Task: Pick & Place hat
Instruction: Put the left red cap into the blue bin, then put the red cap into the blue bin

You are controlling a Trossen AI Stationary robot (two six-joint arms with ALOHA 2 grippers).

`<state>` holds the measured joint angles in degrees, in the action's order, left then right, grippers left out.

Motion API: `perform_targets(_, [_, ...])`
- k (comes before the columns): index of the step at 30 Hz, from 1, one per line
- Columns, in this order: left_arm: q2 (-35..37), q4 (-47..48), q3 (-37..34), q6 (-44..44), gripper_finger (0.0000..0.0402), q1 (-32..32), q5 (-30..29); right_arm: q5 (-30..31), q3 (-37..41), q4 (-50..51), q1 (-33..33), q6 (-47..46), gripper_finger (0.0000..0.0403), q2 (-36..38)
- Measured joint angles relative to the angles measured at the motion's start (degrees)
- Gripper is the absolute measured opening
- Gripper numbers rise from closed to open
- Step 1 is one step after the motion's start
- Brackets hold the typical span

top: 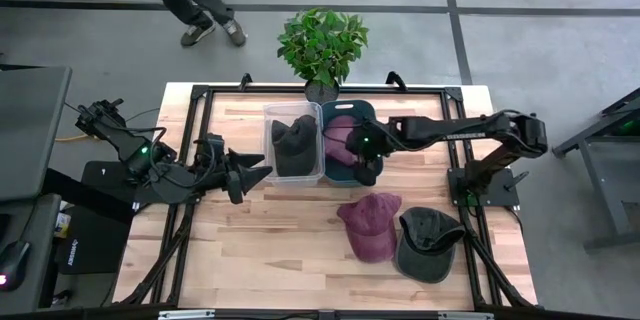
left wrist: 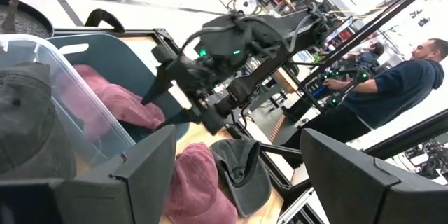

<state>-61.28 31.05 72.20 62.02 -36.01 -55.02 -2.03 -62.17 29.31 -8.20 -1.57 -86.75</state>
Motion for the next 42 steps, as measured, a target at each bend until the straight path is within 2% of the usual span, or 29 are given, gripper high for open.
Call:
perform_targets(11, [0.0, 0.1, 0.0, 0.1, 0.0289, 0.0, 0.0, 3.6, 0.0, 0.7, 4.4, -5.0, 0.0259, 10.1])
perform_targets(20, [0.0, 0.9, 0.0, 0.1, 0.0289, 0.0, 0.1, 6.6, 0.0, 1.5, 15.9, -6.9, 0.0259, 14.5])
perform_targets(24, [0.0, 0.9, 0.0, 0.1, 0.0289, 0.0, 0.2, 10.9, 0.0, 1.9, 23.4, -9.3, 0.0259, 14.4])
perform_targets(34, [0.0, 2.0, 0.0, 0.2, 0.0289, 0.0, 0.5, 26.5, 0.0, 3.1, 40.5, -17.8, 0.0259, 13.3])
perform_targets(38, [0.0, 2.4, 0.0, 0.4, 0.0289, 0.0, 0.6, 28.4, 0.0, 3.1, 45.6, -19.3, 0.0259, 9.6])
perform_targets(42, [0.0, 2.6, 0.0, 0.8, 0.0289, 0.0, 1.6, 27.1, 0.0, 2.4, 49.1, -22.4, 0.0259, 3.8])
